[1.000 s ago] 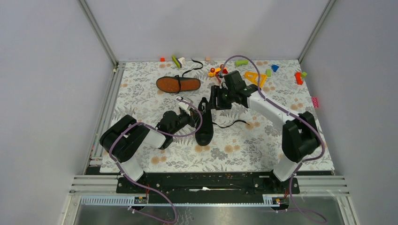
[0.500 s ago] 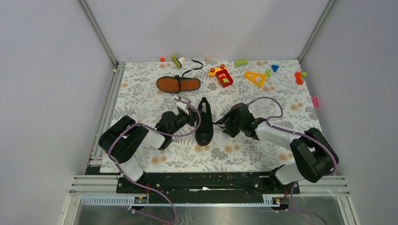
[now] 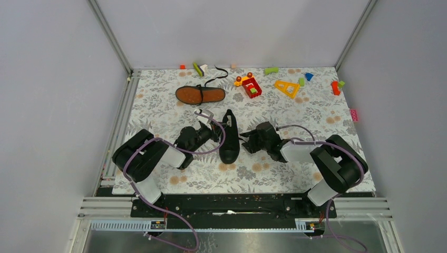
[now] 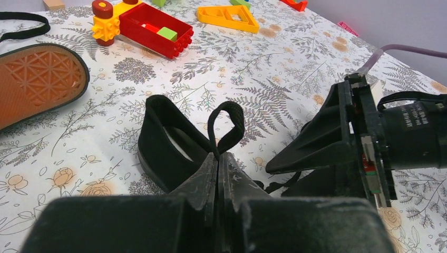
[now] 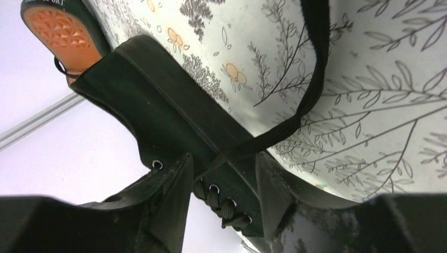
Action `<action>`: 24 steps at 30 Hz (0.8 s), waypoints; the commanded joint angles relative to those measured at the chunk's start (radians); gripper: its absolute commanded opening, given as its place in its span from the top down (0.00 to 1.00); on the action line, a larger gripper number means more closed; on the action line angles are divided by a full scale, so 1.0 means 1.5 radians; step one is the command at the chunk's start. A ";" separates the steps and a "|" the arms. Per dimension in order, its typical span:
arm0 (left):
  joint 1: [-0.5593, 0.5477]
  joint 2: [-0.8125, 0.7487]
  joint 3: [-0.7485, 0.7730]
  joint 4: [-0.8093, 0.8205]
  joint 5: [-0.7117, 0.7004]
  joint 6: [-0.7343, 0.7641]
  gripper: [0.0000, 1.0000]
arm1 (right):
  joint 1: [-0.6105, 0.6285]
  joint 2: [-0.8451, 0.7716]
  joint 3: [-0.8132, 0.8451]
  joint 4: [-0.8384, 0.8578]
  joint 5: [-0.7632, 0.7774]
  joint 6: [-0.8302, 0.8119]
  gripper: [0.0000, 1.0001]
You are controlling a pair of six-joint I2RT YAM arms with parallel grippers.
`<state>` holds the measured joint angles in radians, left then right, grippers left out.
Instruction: Tie the shoes
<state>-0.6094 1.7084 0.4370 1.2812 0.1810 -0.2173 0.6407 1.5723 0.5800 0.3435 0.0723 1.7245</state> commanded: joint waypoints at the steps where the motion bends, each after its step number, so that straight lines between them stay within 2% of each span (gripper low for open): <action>1: 0.002 0.006 0.002 0.064 0.007 0.005 1.00 | 0.007 0.029 0.013 0.052 0.051 0.051 0.51; 4: 0.006 0.006 0.004 0.053 -0.012 -0.014 1.00 | 0.008 0.037 0.020 0.037 0.059 0.047 0.68; 8: 0.020 0.002 0.015 -0.004 -0.020 -0.061 1.00 | -0.006 0.036 0.022 0.041 0.073 0.002 1.00; 17: 0.033 0.000 0.013 -0.043 -0.095 -0.116 1.00 | -0.055 0.009 -0.005 0.078 0.056 -0.141 1.00; 21: 0.034 -0.001 0.000 -0.028 -0.136 -0.128 1.00 | -0.058 0.011 -0.031 0.113 0.048 -0.150 1.00; 24: 0.034 0.003 -0.003 -0.011 -0.126 -0.125 1.00 | -0.058 0.017 -0.046 0.150 0.037 -0.170 1.00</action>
<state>-0.5690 1.7168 0.4362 1.1809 0.0425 -0.3901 0.5598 1.6142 0.5407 0.4835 0.1188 1.5364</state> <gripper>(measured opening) 0.013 0.014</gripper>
